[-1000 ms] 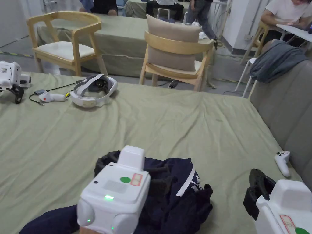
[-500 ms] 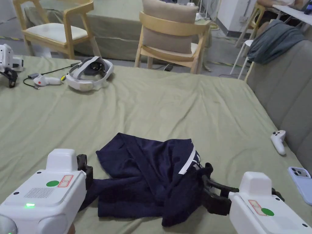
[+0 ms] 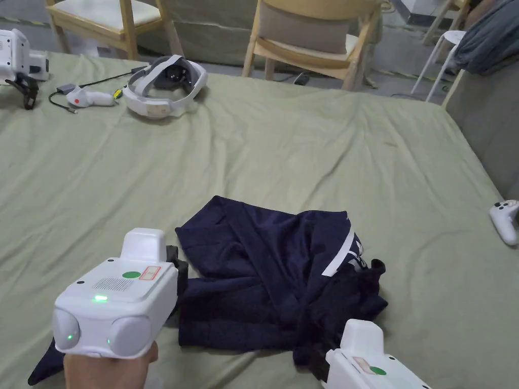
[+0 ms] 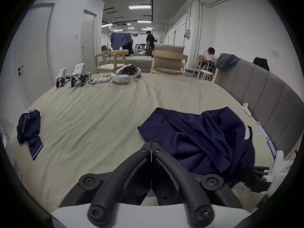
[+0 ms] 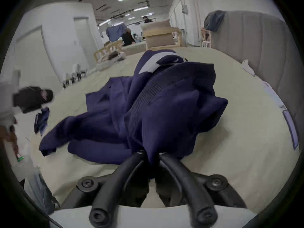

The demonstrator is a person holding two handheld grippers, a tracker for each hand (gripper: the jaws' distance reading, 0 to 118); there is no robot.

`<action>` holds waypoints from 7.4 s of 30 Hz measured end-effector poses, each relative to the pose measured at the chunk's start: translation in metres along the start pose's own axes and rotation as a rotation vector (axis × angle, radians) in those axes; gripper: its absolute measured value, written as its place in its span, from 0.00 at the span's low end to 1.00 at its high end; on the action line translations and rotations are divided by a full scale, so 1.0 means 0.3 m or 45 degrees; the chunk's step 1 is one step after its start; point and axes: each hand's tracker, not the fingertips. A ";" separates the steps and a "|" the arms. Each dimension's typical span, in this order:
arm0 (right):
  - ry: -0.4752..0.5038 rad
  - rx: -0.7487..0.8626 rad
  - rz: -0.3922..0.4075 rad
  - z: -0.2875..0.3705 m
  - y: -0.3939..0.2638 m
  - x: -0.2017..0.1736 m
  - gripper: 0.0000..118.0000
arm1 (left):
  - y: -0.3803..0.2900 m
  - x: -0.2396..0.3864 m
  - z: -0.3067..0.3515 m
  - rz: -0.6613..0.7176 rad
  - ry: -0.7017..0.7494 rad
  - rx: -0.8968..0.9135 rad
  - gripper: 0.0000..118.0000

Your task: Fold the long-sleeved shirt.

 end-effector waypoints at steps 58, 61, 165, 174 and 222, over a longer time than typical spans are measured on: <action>-0.119 0.882 0.155 1.045 1.774 -0.020 0.03 | 1.683 -0.228 0.782 0.118 -0.036 0.716 0.04; -0.179 0.876 0.181 0.984 1.842 -0.025 0.03 | 1.734 -0.211 0.734 0.055 0.044 0.718 0.04; 0.066 0.143 0.306 -0.025 0.364 0.026 0.99 | -0.091 -0.355 -0.196 0.346 -0.071 -0.546 0.04; 0.180 -0.345 0.577 -0.658 0.724 0.026 0.96 | -0.126 -0.385 -0.225 0.352 -0.094 -0.514 0.04; 0.090 1.051 0.337 1.197 1.636 -0.125 0.01 | 1.333 -0.300 0.961 0.136 -0.147 0.822 0.04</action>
